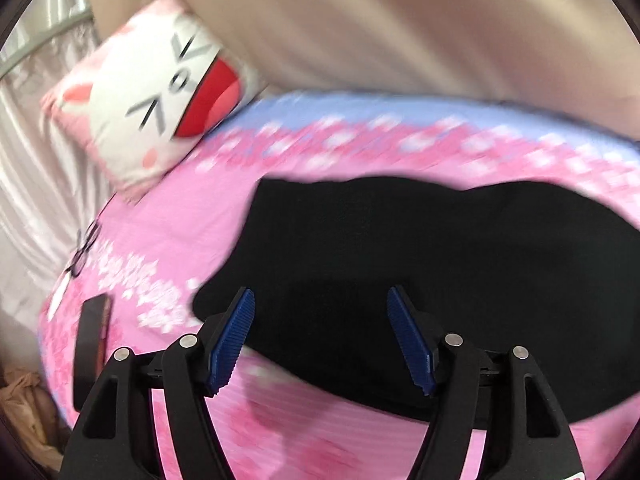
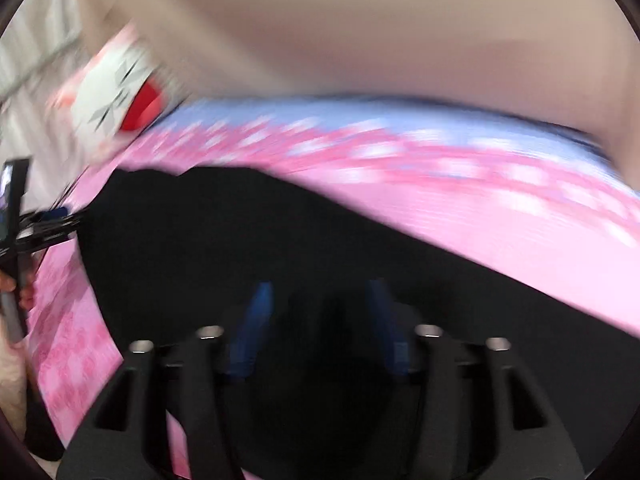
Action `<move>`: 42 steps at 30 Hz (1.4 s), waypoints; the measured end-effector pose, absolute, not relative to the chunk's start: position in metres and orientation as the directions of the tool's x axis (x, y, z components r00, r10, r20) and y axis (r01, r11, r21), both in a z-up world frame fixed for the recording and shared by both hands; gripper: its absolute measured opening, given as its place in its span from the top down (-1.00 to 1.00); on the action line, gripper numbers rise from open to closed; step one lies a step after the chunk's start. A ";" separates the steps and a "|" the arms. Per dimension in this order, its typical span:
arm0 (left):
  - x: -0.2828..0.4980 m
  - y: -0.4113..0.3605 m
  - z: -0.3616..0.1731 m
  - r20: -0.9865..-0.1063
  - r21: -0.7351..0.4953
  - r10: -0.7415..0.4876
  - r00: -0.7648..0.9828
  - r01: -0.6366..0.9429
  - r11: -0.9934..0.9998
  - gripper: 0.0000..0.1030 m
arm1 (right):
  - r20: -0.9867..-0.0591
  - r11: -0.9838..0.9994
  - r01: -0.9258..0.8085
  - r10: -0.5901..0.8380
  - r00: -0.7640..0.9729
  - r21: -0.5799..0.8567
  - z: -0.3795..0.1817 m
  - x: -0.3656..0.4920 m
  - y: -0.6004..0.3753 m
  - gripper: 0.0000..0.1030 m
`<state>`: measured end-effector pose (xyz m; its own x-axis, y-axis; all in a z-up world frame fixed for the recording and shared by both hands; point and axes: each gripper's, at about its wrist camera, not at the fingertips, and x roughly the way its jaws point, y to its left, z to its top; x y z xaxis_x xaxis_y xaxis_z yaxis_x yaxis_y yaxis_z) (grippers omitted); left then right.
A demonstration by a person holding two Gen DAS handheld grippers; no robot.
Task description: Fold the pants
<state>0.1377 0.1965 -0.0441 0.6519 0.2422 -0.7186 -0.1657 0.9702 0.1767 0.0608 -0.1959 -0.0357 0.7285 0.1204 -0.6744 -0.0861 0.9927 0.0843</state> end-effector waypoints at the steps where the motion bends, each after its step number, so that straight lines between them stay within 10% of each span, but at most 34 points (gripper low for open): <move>1: 0.130 0.179 -0.036 -0.704 0.156 0.205 0.680 -0.133 0.979 -0.45 | -0.666 0.998 0.021 0.027 0.746 0.063 -0.034 0.036 -0.233 -0.28; 7: 0.100 0.064 -0.028 -0.666 0.111 0.008 0.746 0.088 0.990 -0.51 | -0.690 0.876 0.476 -0.297 0.660 0.079 -0.046 -0.081 -0.419 -0.30; 15: 0.068 -0.074 -0.056 -0.649 0.208 -0.034 0.760 0.219 0.953 -0.65 | -0.717 0.875 0.481 -0.307 0.626 0.045 -0.060 -0.079 -0.487 -0.29; 22: 0.056 -0.110 -0.065 -0.629 0.323 0.033 0.776 0.223 0.920 -0.66 | -0.752 0.905 0.426 -0.295 0.589 -0.022 -0.078 -0.043 -0.495 0.78; 25: 0.060 -0.106 -0.065 -0.626 0.339 0.071 0.777 0.189 0.922 -0.66 | -0.742 0.894 0.447 -0.311 0.593 -0.017 -0.072 -0.050 -0.510 0.82; 29: 0.071 -0.099 -0.073 -0.659 0.315 0.087 0.747 0.170 0.934 -0.66 | -0.740 0.895 0.443 -0.264 0.619 0.051 -0.076 -0.052 -0.522 0.68; 34: 0.069 -0.103 -0.082 -0.669 0.324 0.085 0.738 0.188 0.927 -0.66 | -0.711 0.874 0.484 -0.323 0.625 0.029 -0.066 -0.058 -0.521 -0.54; 42: 0.070 -0.098 -0.088 -0.682 0.309 0.083 0.726 0.185 0.933 -0.66 | -0.762 0.868 0.482 -0.234 0.604 0.116 -0.085 -0.045 -0.518 -0.33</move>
